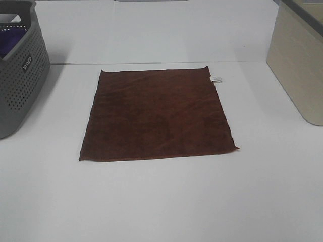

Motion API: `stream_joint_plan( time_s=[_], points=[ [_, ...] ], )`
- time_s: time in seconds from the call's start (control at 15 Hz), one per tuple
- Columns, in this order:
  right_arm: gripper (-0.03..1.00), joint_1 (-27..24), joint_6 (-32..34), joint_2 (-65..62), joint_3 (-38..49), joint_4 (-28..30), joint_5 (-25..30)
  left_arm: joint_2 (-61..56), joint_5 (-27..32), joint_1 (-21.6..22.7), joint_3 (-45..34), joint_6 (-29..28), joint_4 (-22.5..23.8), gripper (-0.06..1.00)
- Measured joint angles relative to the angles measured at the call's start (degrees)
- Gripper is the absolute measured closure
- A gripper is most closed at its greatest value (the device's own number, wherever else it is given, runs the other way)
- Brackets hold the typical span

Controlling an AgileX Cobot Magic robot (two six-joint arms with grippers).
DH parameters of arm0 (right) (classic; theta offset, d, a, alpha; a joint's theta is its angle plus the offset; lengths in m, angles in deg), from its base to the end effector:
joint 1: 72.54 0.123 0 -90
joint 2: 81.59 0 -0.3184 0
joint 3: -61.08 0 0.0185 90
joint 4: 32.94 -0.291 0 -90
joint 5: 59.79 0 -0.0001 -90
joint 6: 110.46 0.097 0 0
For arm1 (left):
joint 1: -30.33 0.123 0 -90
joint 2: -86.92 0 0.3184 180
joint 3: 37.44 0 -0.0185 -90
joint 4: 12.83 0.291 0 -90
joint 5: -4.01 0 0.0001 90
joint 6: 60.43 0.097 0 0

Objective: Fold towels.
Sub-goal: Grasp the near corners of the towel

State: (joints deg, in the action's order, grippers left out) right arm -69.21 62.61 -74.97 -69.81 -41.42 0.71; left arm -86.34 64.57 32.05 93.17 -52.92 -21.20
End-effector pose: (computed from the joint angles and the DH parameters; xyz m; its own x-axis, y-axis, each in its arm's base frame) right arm -0.0005 0.0124 0.2967 -0.4283 -0.0723 -0.9008 -0.1934 0.9810 0.0133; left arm 0.0016 -0.0123 0.2950 -0.4392 0.0452 -0.8973 0.1097 0.9940 -0.0036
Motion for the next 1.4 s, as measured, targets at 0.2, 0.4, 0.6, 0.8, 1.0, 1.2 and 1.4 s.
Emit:
stream_joint_plan(
  time_s=[0.2, 0.4, 0.6, 0.8, 1.0, 1.2, 1.4],
  points=[
    [0.19, 0.00, 0.00, 0.00, 0.00, 0.00, 0.00, 0.00, 0.00, 0.00, 0.00, 0.00, 0.00, 0.25],
    [0.19, 0.00, 0.00, 0.00, 0.00, 0.00, 0.00, 0.00, 0.00, 0.00, 0.00, 0.00, 0.00, 0.25],
    [0.19, 0.00, 0.00, 0.00, 0.00, 0.00, 0.00, 0.00, 0.00, 0.00, 0.00, 0.00, 0.00, 0.25],
    [0.19, 0.00, 0.00, 0.00, 0.00, 0.00, 0.00, 0.00, 0.00, 0.00, 0.00, 0.00, 0.00, 0.25],
    [0.19, 0.00, 0.00, 0.00, 0.00, 0.00, 0.00, 0.00, 0.00, 0.00, 0.00, 0.00, 0.00, 0.25],
    [0.19, 0.00, 0.00, 0.00, 0.00, 0.00, 0.00, 0.00, 0.00, 0.00, 0.00, 0.00, 0.00, 0.25],
    [0.20, 0.00, 0.00, 2.75, -0.52, 0.00, -1.26, 0.00, -0.74, 0.00, 0.34, 0.00, 0.23, 0.25]
  ],
)
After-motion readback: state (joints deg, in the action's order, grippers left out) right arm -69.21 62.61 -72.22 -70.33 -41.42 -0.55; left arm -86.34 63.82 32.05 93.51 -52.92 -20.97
